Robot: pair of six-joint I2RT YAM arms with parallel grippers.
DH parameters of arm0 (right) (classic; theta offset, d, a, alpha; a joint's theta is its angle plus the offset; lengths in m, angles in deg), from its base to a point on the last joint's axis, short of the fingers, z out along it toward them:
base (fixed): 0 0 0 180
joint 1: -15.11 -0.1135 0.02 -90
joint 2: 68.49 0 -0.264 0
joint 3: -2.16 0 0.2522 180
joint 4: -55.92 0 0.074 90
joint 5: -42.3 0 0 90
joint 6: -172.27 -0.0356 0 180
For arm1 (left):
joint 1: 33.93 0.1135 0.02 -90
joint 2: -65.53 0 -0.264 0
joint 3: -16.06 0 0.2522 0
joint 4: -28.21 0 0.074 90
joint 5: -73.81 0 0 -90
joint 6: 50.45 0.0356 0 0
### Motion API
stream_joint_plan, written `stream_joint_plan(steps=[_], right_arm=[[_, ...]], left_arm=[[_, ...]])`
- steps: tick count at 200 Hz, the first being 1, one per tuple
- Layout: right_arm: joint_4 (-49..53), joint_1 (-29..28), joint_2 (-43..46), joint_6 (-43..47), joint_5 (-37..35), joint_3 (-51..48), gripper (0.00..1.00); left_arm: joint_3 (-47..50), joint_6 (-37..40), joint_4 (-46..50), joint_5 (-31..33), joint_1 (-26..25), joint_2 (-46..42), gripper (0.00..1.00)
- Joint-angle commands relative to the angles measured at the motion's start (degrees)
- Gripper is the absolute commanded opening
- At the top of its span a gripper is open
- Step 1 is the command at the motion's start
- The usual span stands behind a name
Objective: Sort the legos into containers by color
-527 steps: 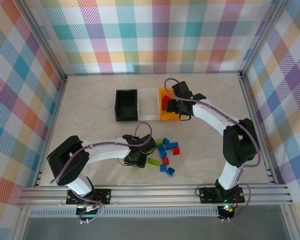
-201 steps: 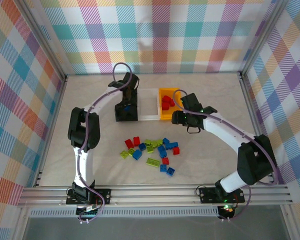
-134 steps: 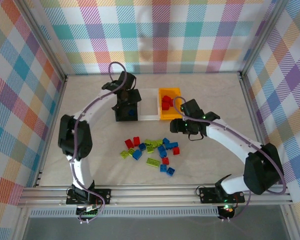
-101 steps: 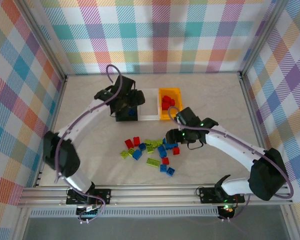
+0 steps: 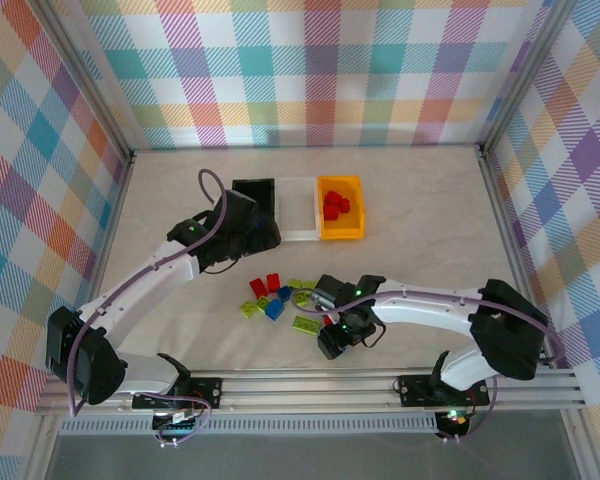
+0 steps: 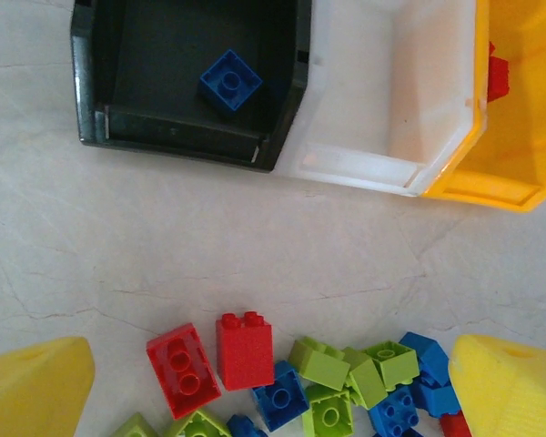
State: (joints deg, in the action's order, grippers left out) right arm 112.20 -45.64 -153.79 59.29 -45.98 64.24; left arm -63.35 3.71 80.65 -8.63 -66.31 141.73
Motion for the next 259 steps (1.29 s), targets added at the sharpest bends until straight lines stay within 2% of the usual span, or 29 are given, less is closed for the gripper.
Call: stream_joint_plan(steps=[1,41,97,145,186,203,226,259], right_arm=[[0.55,-0.27,-1.83,1.54,-3.39,0.90,0.73],[-0.13,-0.42,-3.89,2.24,-3.16,1.13,0.65],[-2.17,-0.63,-4.85,2.70,-1.24,1.14,0.61],[-1.31,-0.67,-4.18,1.91,-1.01,0.99,0.44],[2.06,-0.64,0.78,0.60,-3.10,1.71,0.38],[3.72,-0.22,3.20,0.72,-5.06,3.90,0.37],[3.50,3.33,4.12,2.47,-5.58,9.70,0.35],[-1.94,9.60,-2.95,5.78,-5.67,24.24,0.35]], left_arm=[[1.17,-0.94,2.27,1.33,0.48,-1.60,1.00],[1.76,-1.20,2.49,1.50,0.64,-1.39,1.00],[1.31,-0.80,2.52,1.30,0.82,-0.67,1.00],[1.57,-0.84,2.71,0.80,0.92,-0.54,1.00],[1.95,-0.90,2.98,1.15,0.92,-1.69,1.00],[2.97,-1.06,2.51,0.97,0.92,-2.80,1.00],[4.68,-1.76,2.58,1.04,1.00,-4.46,1.00],[8.09,-2.71,2.90,2.02,1.00,-8.11,1.00]])
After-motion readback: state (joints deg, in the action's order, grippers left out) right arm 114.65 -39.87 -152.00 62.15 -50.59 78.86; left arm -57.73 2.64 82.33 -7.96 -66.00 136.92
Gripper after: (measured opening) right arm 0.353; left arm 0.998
